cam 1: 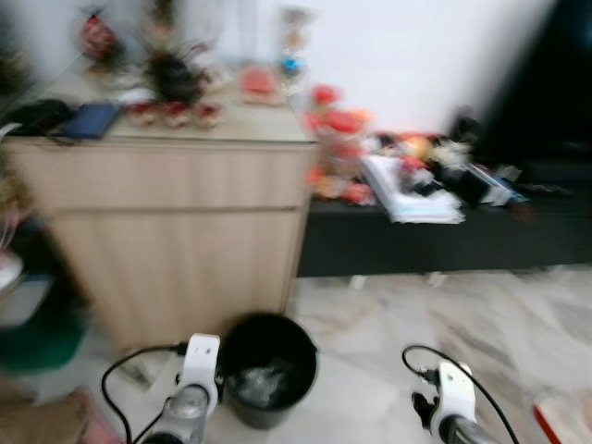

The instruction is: Picking trash to rubbish bin

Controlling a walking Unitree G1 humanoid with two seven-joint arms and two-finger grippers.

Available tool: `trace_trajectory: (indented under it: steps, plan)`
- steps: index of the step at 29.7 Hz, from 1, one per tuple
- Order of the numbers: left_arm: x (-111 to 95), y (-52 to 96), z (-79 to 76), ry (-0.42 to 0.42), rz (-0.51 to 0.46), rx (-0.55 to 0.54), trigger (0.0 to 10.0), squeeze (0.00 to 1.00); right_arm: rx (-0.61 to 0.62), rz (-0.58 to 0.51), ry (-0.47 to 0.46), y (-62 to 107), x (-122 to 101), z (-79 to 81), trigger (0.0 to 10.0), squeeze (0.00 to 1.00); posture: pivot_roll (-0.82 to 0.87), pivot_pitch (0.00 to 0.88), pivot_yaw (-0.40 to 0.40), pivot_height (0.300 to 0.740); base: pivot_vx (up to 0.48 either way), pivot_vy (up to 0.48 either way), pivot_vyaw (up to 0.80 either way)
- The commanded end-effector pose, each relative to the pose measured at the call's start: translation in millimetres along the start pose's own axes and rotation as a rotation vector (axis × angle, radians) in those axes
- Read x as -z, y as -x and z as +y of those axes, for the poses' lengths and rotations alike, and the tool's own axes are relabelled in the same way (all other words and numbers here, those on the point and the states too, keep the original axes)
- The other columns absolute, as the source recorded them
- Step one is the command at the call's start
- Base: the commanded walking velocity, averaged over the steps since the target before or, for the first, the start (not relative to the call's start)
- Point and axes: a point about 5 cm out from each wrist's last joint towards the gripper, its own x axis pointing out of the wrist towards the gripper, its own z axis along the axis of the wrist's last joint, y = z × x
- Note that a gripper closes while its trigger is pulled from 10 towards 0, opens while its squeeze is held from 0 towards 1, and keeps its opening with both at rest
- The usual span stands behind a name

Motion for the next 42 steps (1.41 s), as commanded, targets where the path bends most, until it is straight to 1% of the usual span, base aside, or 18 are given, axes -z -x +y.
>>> trace_trajectory:
  steps: [1,27,42]
  plan:
    - [-5.8,-1.4,-2.1,0.002,-0.008,0.007,10.0,0.00,0.002,0.006,-0.001,0.4,2.4,-0.3,10.0,0.00,0.00,0.006,-0.125,0.740,0.000,0.000,0.00]
    - [-6.9,-1.7,-1.4,0.003,-0.011,0.006,10.0,0.00,0.002,0.005,0.005,0.4,2.4,0.1,10.0,0.00,0.00,0.011,-0.127,0.740,0.000,0.000,0.00]
    - [-7.9,-1.8,-2.8,0.001,-0.015,0.009,10.0,0.00,0.001,0.006,0.011,0.6,2.6,-0.8,10.0,0.00,0.00,0.013,-0.129,0.740,-0.267,0.000,0.00]
